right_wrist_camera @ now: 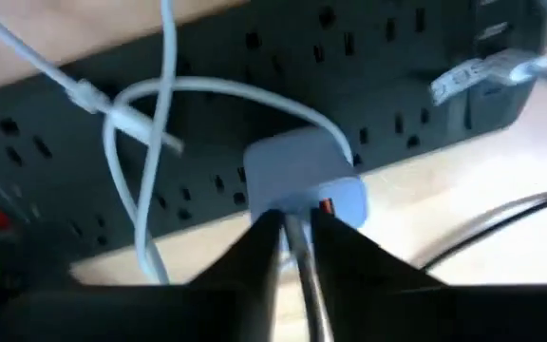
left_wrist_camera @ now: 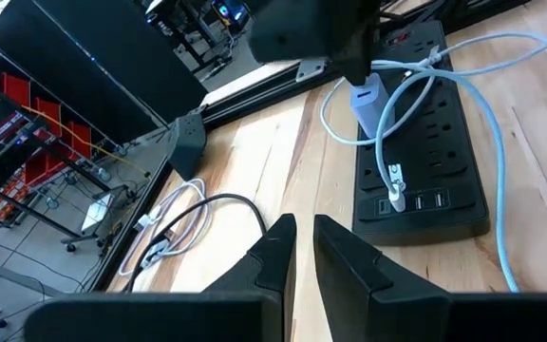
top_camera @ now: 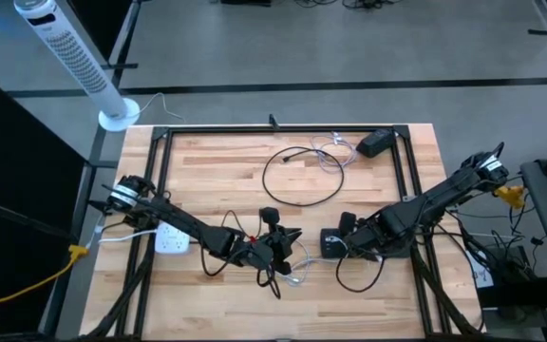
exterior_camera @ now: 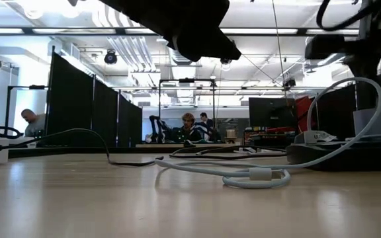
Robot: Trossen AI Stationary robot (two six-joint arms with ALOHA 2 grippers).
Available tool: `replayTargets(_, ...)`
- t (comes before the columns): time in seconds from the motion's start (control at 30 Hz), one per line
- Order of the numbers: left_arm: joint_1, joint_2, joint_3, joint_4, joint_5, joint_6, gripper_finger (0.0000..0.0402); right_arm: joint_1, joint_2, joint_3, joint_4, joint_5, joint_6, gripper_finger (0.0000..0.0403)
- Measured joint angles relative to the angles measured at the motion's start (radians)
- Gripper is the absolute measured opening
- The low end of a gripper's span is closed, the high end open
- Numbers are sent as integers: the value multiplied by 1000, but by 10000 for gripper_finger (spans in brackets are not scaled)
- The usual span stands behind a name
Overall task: Insert USB
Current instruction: Insert the bottom white charger cable into the charger adapter on the bottom black outlet extension, then insert the black charger cable into the bottom black outlet extension
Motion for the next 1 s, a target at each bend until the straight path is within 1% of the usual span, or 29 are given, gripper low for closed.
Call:
replayTargets(0.2, 1, 0, 0, -4, 1, -4, 29, 0, -21, 119, -4, 41, 101, 197)
replayTargets(0.3, 2, 0, 0, -7, 0, -4, 29, 0, -23, 172, -31, 58, 105, 262)
replayTargets(0.4, 2, 0, 0, -8, 0, -4, 29, 1, -33, 220, -79, 108, 156, 304)
replayTargets(0.47, 2, 0, 0, -16, 0, -4, 29, 1, -45, 256, -89, 147, 211, 317)
replayTargets(0.6, 2, 0, 0, -35, -1, -4, 29, 1, -101, 330, -184, 237, 375, 315)
replayTargets(0.7, 2, 0, 0, -59, -5, -14, 29, 3, -175, 361, -228, 273, 534, 299)
replayTargets(0.77, 1, -2, 0, -88, -31, -34, 29, 7, -245, 364, -220, 282, 661, 283)
replayTargets(0.87, 1, -19, 0, -145, -77, -87, 29, 8, -347, 347, -179, 279, 905, 249)
replayTargets(0.9, 1, -31, 0, -165, -85, -109, 29, 10, -375, 333, -150, 268, 959, 232)
replayTargets(0.93, 1, -44, 0, -189, -95, -135, 29, 17, -401, 314, -106, 256, 978, 212)
replayTargets(1.0, 1, -71, 0, -223, -103, -176, 29, 52, -449, 265, 36, 254, 954, 160)
